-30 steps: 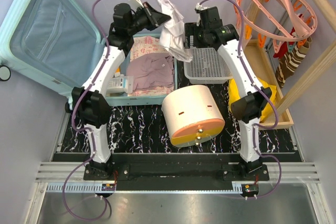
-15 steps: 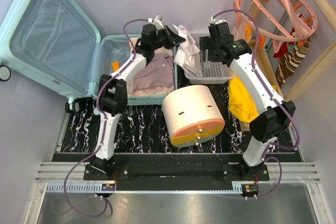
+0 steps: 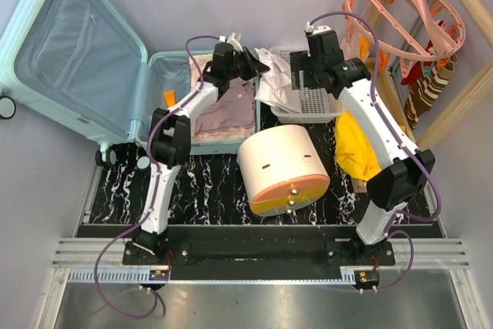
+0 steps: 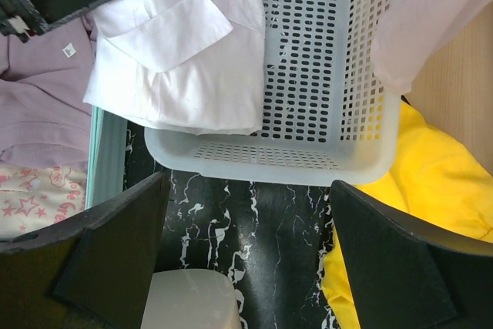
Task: Open, take out, and arrange the luggage
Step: Place the clothes in the bin, then pick up the clothes from the luggage.
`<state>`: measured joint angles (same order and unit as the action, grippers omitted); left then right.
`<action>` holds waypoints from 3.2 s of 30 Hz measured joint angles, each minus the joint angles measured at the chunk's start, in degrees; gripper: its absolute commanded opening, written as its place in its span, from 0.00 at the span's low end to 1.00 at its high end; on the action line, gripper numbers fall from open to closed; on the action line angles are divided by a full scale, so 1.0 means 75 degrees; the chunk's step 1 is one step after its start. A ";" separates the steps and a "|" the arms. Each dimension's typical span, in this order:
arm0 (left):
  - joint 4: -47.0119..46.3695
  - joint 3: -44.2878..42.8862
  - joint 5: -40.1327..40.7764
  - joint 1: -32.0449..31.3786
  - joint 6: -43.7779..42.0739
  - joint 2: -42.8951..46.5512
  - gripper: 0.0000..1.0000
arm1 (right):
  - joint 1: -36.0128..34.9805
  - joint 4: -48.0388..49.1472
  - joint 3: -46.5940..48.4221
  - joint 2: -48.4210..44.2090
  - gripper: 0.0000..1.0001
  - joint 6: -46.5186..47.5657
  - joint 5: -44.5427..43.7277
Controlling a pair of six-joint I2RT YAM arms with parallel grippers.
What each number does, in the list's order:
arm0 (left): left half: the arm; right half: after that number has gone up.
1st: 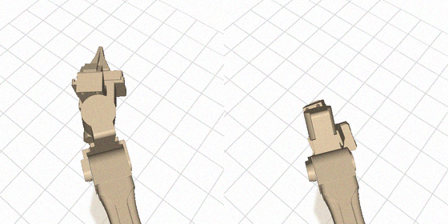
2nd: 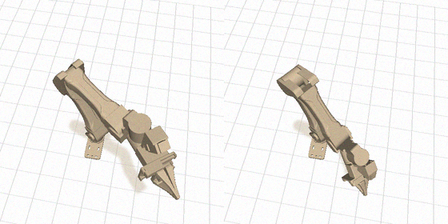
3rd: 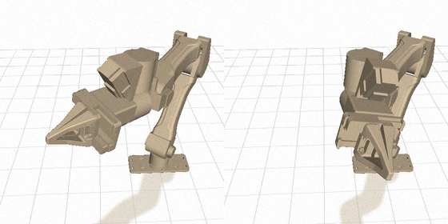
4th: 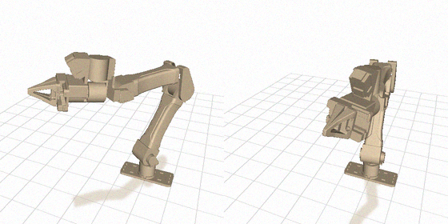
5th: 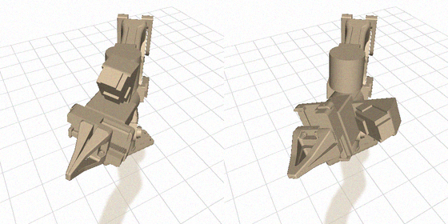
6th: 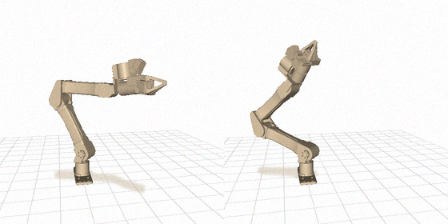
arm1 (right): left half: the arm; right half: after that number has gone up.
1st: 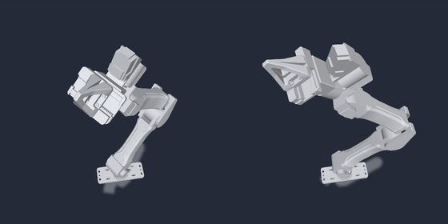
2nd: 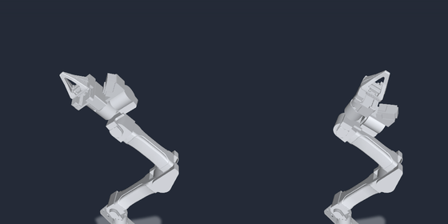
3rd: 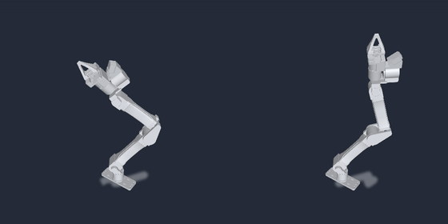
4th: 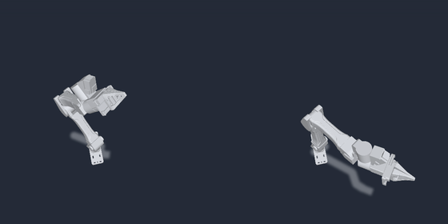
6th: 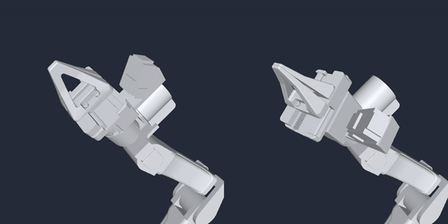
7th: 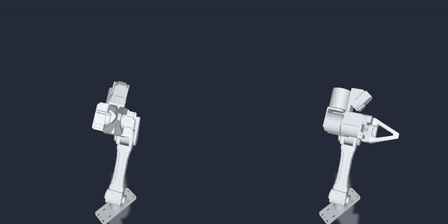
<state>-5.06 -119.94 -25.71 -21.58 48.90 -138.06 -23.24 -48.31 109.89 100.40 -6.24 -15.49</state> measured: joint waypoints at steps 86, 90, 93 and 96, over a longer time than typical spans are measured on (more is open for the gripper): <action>0.3337 0.5572 0.2221 0.2034 -0.4843 0.4832 0.81 | -0.1536 -0.1923 0.4450 0.4217 0.65 0.0245 0.2600; 0.3194 0.5240 0.1888 0.1486 -0.5103 0.4523 0.76 | -0.1553 -0.1944 0.4447 0.4214 0.64 0.0085 0.2162; 0.3016 0.5173 0.1574 0.0985 -0.5176 0.4366 0.73 | -0.1550 -0.1935 0.4436 0.4182 0.63 -0.0035 0.1719; 0.2932 0.4986 0.1355 0.0525 -0.5319 0.4118 0.72 | -0.1550 -0.1851 0.4205 0.4001 0.63 -0.0149 0.1411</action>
<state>16.93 -82.54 -15.55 -17.65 9.02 -107.18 -34.87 -62.19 141.43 130.41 -7.35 -4.91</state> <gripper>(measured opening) 0.732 0.635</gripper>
